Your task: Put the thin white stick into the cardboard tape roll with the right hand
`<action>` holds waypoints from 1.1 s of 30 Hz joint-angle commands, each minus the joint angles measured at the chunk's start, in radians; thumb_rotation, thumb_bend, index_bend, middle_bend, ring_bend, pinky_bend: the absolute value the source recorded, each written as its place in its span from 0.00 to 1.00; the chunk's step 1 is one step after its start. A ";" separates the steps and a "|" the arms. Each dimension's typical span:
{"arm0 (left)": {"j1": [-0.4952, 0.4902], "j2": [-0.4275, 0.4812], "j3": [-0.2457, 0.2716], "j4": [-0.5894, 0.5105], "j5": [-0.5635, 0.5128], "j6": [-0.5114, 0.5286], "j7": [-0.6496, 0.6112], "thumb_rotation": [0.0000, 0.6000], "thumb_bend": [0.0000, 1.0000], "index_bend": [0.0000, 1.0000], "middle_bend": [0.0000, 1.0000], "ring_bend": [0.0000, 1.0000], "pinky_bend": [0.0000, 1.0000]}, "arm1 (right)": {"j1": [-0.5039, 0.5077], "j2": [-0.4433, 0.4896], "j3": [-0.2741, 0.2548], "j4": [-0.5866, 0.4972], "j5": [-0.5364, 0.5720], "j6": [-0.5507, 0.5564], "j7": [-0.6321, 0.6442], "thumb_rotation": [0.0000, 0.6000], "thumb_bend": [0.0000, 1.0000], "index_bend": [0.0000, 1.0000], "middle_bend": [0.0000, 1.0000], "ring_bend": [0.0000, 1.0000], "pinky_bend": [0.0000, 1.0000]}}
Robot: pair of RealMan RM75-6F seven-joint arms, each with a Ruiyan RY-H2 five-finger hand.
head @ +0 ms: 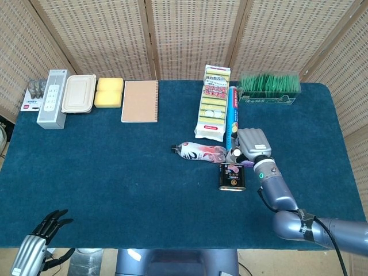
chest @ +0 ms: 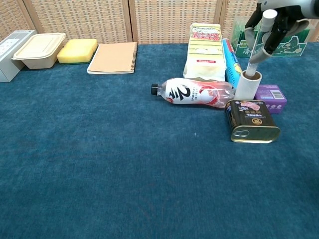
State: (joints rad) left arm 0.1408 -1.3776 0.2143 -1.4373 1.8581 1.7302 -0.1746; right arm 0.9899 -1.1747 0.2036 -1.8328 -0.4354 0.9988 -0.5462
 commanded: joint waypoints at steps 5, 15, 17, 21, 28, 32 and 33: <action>-0.011 0.012 -0.012 -0.027 -0.014 -0.015 0.011 1.00 0.18 0.24 0.15 0.10 0.27 | 0.029 -0.049 -0.002 0.084 0.043 -0.050 -0.002 1.00 0.44 0.79 1.00 1.00 0.97; -0.035 0.026 -0.026 -0.062 -0.041 -0.061 0.021 1.00 0.18 0.23 0.15 0.10 0.27 | 0.052 -0.095 -0.015 0.173 0.075 -0.107 0.001 1.00 0.42 0.79 1.00 1.00 0.96; -0.040 0.029 -0.030 -0.068 -0.048 -0.071 0.021 1.00 0.18 0.23 0.15 0.10 0.27 | 0.055 -0.101 -0.015 0.187 0.078 -0.114 0.004 1.00 0.42 0.79 1.00 1.00 0.95; -0.055 0.036 -0.039 -0.084 -0.061 -0.094 0.019 1.00 0.18 0.23 0.15 0.10 0.27 | 0.059 -0.107 -0.020 0.214 0.080 -0.124 0.005 1.00 0.41 0.79 1.00 1.00 0.93; -0.080 0.046 -0.052 -0.105 -0.077 -0.128 0.017 1.00 0.18 0.23 0.15 0.10 0.27 | 0.062 -0.122 -0.021 0.268 0.097 -0.161 0.026 1.00 0.41 0.75 0.89 0.91 0.87; -0.091 0.054 -0.060 -0.120 -0.090 -0.143 0.019 1.00 0.18 0.23 0.15 0.10 0.27 | 0.060 -0.126 -0.022 0.292 0.088 -0.184 0.044 1.00 0.41 0.71 0.80 0.81 0.82; -0.097 0.056 -0.063 -0.124 -0.093 -0.151 0.019 1.00 0.18 0.23 0.15 0.10 0.27 | 0.059 -0.121 -0.025 0.296 0.088 -0.194 0.047 1.00 0.41 0.70 0.78 0.79 0.81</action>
State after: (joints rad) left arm 0.0477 -1.3236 0.1542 -1.5579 1.7681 1.5838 -0.1561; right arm 1.0504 -1.2991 0.1811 -1.5425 -0.3457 0.8146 -0.5035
